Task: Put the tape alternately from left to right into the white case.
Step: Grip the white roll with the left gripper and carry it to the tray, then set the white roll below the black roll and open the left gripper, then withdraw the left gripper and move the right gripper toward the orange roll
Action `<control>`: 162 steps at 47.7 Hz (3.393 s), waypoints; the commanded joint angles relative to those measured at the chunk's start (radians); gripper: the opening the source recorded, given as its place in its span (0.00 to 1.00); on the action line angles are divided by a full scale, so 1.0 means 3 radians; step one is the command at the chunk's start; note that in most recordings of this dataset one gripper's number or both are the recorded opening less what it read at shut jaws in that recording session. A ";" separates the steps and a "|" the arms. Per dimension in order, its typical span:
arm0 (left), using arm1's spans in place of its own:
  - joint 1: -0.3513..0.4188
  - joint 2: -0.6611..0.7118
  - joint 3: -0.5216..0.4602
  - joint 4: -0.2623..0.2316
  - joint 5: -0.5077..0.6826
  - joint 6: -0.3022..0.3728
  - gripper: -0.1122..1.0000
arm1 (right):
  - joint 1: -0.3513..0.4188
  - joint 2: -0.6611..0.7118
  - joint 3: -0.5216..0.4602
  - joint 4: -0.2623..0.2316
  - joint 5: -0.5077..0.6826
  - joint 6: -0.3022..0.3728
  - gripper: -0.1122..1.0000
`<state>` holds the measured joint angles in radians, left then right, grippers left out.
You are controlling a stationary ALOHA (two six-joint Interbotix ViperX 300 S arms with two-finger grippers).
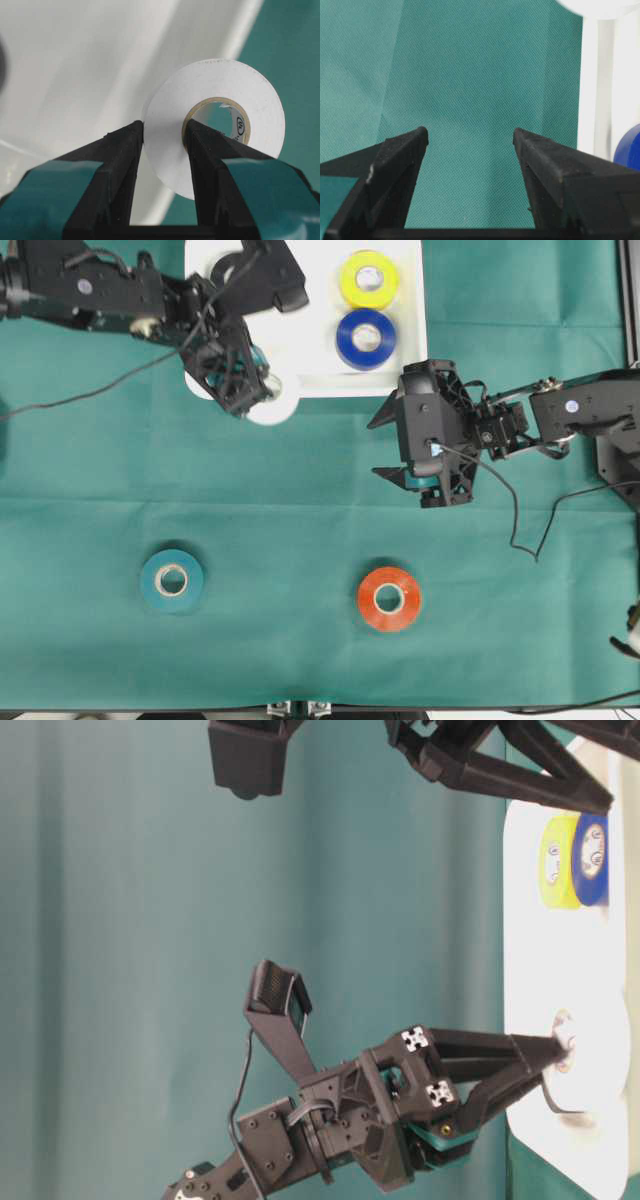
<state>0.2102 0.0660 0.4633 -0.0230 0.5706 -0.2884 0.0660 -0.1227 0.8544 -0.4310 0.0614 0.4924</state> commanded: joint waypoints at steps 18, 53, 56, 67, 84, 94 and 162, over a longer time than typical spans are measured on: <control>0.0332 -0.0133 0.0123 0.0005 -0.0261 0.0205 0.07 | 0.0005 -0.0066 -0.0036 0.0000 -0.0026 0.0005 0.78; 0.0419 -0.0128 0.0230 0.0000 -0.0383 0.0245 0.07 | 0.0005 -0.0072 -0.0046 0.0000 -0.0026 0.0005 0.78; 0.0414 -0.0138 0.0230 0.0000 -0.0435 0.0251 0.07 | 0.0005 -0.0072 -0.0046 0.0000 -0.0026 0.0005 0.78; 0.0394 -0.0143 0.0271 0.0005 -0.0486 0.0312 0.12 | 0.0005 -0.0066 -0.0031 0.0000 -0.0026 0.0005 0.78; 0.0358 -0.0179 0.0286 0.0000 -0.0486 0.0573 0.92 | 0.0010 -0.0072 -0.0036 0.0000 -0.0026 0.0005 0.78; 0.0358 -0.0225 0.0337 0.0000 -0.0486 0.0573 0.94 | 0.0010 -0.0072 -0.0046 0.0000 -0.0026 0.0005 0.78; -0.0915 -0.0598 0.0859 0.0000 -0.0711 0.0578 0.93 | 0.0005 -0.0072 -0.0092 -0.0005 -0.0026 0.0000 0.78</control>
<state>-0.0430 -0.0905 0.7317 -0.0230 0.3651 -0.1166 0.0660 -0.1227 0.8468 -0.4310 0.0614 0.4924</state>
